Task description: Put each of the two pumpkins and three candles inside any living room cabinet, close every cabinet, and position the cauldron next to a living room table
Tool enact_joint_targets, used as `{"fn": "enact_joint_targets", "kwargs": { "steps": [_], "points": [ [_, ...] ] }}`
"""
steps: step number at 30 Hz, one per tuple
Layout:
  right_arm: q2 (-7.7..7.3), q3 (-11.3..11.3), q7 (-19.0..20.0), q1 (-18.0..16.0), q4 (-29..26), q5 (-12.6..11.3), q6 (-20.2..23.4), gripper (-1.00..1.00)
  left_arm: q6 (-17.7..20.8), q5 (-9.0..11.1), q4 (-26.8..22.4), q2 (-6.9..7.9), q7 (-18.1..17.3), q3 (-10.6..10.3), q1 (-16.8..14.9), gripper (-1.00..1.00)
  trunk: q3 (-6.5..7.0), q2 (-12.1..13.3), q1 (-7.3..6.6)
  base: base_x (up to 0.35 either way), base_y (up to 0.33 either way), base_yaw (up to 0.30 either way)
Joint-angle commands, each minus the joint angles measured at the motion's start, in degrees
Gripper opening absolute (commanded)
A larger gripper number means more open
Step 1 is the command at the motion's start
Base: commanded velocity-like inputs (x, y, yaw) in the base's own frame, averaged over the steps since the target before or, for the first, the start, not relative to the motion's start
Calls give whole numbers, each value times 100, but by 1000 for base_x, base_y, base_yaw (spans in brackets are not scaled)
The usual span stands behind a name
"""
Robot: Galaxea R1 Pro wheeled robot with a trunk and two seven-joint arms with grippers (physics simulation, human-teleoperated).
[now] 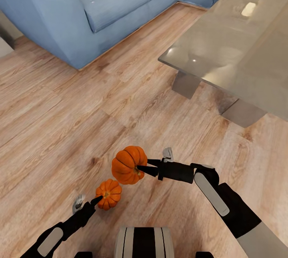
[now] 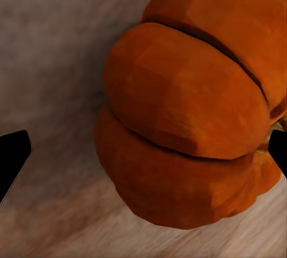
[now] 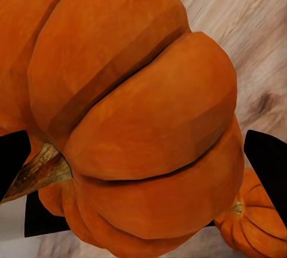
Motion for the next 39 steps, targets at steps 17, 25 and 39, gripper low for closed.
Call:
{"fn": "enact_joint_targets", "kwargs": {
  "steps": [17,25,39],
  "points": [
    [-4,6,-9,-3,-12,-58,44,-100,-5,-43,-1,3,137,-40,1,100,-4,-1,0,0,-78,0],
    [-4,5,92,-3,10,-58,44,-100,-5,-43,-6,3,137,-40,1,100,-4,-1,0,37,-28,0],
    [-4,5,106,-3,14,-58,39,-100,-5,-43,-7,3,135,-40,1,-100,-4,-1,0,24,-11,0]
  ]
}}
